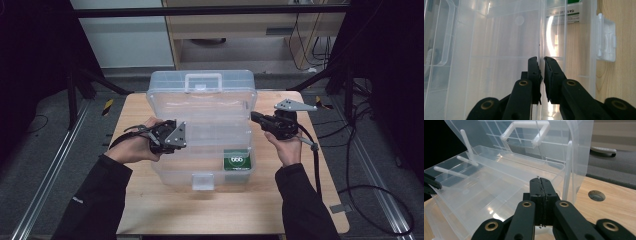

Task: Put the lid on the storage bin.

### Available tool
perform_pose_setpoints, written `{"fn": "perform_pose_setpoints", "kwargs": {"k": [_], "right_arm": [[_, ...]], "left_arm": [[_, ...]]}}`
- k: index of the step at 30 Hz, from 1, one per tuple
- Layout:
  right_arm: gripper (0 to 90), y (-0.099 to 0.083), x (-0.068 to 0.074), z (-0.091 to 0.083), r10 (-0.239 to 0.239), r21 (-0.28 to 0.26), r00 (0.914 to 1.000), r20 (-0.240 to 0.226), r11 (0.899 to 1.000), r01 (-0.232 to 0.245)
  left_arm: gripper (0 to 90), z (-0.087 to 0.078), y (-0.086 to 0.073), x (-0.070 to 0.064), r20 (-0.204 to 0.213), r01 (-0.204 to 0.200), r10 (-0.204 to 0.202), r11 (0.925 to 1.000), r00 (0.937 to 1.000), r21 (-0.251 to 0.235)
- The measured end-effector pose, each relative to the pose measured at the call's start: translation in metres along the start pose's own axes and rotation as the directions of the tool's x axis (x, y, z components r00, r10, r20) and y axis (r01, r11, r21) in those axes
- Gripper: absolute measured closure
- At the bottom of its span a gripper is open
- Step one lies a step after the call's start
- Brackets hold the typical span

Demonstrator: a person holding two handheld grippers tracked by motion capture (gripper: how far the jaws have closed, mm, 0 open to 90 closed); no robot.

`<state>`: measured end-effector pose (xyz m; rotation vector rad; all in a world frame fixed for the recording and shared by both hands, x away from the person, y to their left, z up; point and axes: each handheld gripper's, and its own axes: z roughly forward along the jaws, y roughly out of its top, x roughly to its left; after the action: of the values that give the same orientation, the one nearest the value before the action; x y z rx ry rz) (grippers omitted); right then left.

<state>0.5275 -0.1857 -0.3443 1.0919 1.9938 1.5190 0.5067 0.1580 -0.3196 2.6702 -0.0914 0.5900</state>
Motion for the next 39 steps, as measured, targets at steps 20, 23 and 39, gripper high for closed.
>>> {"fn": "perform_pose_setpoints", "kwargs": {"k": [20, 23, 39], "right_arm": [[90.0, 0.001, -0.001, 0.002, 0.005, 0.001, 1.0, 0.002, 1.0, -0.005], [90.0, 0.0, -0.001, 0.001, 0.008, -0.004, 1.0, -0.003, 1.0, -0.008], [87.9, -0.003, 0.0, -0.001, 0.004, 0.001, 0.9997, -0.024, 1.0, -0.004]], "left_arm": [[81.1, 0.004, -0.002, -0.01, 0.023, -0.027, 0.027, 0.9996, 0.9994, -0.009], [78.7, 0.004, -0.004, -0.011, 0.023, -0.019, 0.019, 0.9995, 0.9995, -0.025], [45.8, 0.017, -0.009, -0.017, 0.105, 0.117, -0.086, 0.9307, 0.9908, -0.346]]}}
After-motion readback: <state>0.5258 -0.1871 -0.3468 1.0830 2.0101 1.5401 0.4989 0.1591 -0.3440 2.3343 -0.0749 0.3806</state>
